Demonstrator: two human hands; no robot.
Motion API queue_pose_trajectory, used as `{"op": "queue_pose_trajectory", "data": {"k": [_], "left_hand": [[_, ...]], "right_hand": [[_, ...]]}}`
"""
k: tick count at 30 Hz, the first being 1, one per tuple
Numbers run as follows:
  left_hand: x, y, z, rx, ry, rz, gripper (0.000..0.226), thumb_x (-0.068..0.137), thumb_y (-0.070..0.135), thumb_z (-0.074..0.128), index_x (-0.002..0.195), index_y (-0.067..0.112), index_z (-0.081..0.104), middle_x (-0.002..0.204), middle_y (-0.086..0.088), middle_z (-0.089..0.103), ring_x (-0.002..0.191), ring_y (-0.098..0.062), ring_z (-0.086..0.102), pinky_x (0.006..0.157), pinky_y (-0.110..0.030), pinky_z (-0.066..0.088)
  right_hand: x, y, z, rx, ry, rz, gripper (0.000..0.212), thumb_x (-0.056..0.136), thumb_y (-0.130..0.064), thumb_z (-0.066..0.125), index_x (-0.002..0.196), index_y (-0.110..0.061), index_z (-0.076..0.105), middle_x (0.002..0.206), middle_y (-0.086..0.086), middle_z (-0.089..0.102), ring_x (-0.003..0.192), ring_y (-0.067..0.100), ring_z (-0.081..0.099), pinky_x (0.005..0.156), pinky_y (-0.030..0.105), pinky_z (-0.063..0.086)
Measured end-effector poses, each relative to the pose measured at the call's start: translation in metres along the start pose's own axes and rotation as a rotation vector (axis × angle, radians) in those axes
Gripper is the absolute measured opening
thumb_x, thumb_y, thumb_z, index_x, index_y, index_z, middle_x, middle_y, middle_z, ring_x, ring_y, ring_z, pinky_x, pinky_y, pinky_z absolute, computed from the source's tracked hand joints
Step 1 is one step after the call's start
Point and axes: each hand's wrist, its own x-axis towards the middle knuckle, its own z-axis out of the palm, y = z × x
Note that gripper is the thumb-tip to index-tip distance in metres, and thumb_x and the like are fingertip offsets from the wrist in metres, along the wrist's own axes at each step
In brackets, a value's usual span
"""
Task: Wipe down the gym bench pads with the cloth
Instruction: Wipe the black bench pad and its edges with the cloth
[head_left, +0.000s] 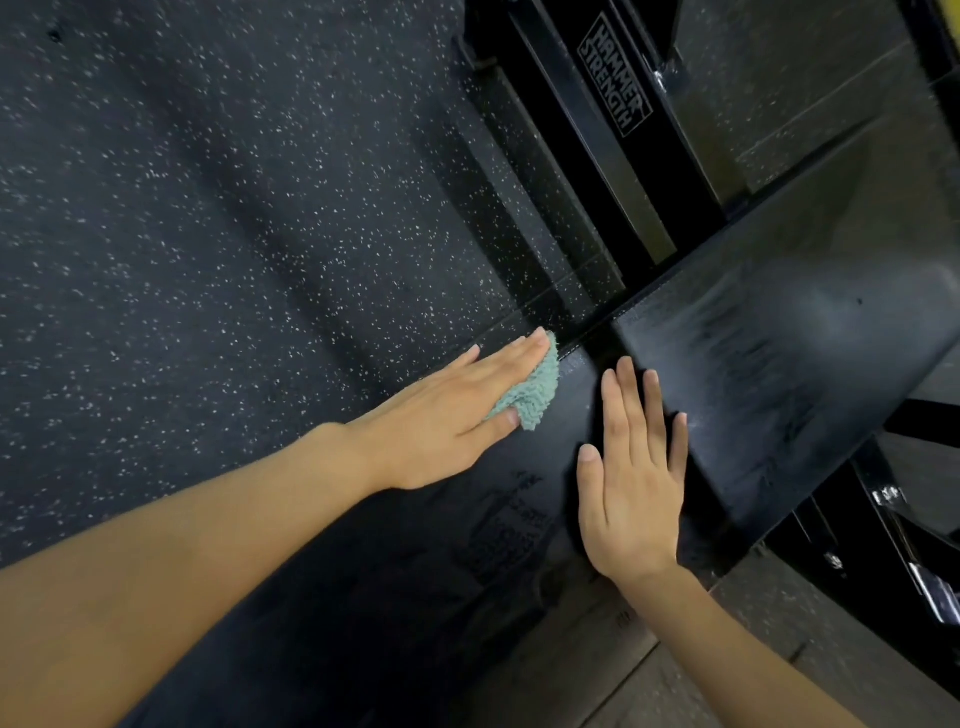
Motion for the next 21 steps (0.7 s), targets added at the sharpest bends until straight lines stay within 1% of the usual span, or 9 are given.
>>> {"op": "queue_pose_trajectory", "data": {"k": [5,9,15,21], "left_hand": [[0.04,0.008,-0.002,-0.035,0.035,0.01,0.064,0.106,0.023,0.035,0.158,0.02,-0.003,0.165,0.01,-0.003,0.148,0.004,-0.002,0.122,-0.024,-0.005],[0.05,0.01,-0.001,-0.053,0.042,0.013,0.064,0.106,0.024,0.034,0.158,0.022,-0.004,0.165,0.011,-0.002,0.149,0.003,0.0,0.122,-0.023,-0.005],[0.023,0.001,-0.005,0.025,-0.002,0.072,0.066,0.106,0.024,0.034,0.157,0.023,-0.007,0.165,0.013,-0.006,0.147,0.007,-0.003,0.124,-0.027,-0.004],[-0.034,-0.007,-0.002,0.034,-0.053,0.005,0.067,0.106,0.025,0.033,0.155,0.027,-0.011,0.163,0.019,-0.01,0.145,0.012,-0.006,0.123,-0.026,-0.005]], "right_hand": [[0.0,0.0,-0.001,0.004,0.006,0.0,0.06,0.098,-0.029,0.027,0.156,-0.012,0.021,0.165,0.0,0.015,0.153,0.019,0.006,0.121,0.047,0.005],[0.001,0.0,-0.002,0.006,0.002,0.004,0.06,0.098,-0.029,0.027,0.155,-0.013,0.022,0.165,0.0,0.016,0.153,0.019,0.007,0.121,0.045,0.004],[0.001,0.001,-0.002,0.011,-0.004,0.002,0.06,0.099,-0.03,0.026,0.156,-0.014,0.021,0.165,0.0,0.016,0.153,0.019,0.007,0.121,0.047,0.005],[0.001,0.0,-0.002,0.006,0.002,0.003,0.061,0.097,-0.029,0.026,0.155,-0.014,0.021,0.165,0.0,0.016,0.153,0.019,0.008,0.122,0.045,0.004]]}}
